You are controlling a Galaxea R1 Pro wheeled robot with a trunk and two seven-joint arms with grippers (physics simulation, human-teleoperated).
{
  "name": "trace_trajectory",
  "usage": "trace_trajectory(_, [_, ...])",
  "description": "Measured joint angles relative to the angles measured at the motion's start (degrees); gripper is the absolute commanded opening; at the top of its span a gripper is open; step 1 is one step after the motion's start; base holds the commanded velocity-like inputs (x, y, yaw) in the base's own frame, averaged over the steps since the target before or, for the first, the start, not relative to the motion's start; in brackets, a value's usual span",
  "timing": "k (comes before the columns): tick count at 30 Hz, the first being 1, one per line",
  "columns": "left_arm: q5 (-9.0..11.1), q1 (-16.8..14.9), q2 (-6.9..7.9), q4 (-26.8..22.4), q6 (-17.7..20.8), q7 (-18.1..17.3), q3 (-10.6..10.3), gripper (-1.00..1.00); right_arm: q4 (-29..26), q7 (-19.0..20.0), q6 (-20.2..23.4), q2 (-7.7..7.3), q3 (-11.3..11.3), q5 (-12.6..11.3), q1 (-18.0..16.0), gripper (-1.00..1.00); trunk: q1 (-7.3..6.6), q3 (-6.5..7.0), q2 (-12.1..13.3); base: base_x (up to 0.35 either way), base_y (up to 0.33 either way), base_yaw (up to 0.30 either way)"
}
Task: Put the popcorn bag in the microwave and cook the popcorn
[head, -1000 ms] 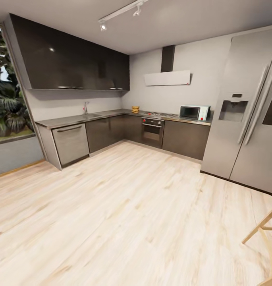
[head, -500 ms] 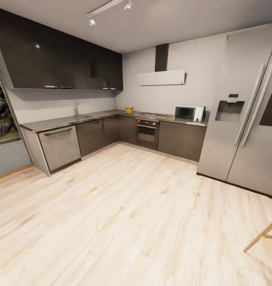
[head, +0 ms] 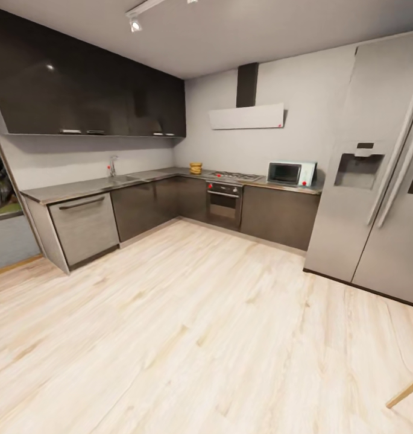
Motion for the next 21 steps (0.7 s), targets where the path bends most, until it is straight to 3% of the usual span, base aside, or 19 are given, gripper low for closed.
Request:
trace_trajectory(5, [0.0, 0.0, 0.0, 0.0, -0.01, 0.0, 0.01, 1.0, 0.0, 0.0, 0.0, -0.03, -0.07, -0.07, 0.0, 1.0, 0.0, 0.0, 0.0, 0.322, 0.0, -0.031])
trace_trajectory(12, [-0.01, 0.0, 0.0, -0.02, 0.0, 0.01, 0.0, 1.0, 0.0, 0.01, 0.01, 0.0, -0.08, -0.19, 0.0, 1.0, 0.0, 0.0, 0.0, 0.322, 0.047, -0.209])
trace_trajectory(21, [0.0, 0.0, 0.0, 0.0, -0.02, 0.01, 0.0, 1.0, 0.0, 0.01, 0.09, 0.0, 0.0, -0.17, 0.0, 1.0, 0.0, 0.0, 0.0, 0.322, 0.085, -0.005])
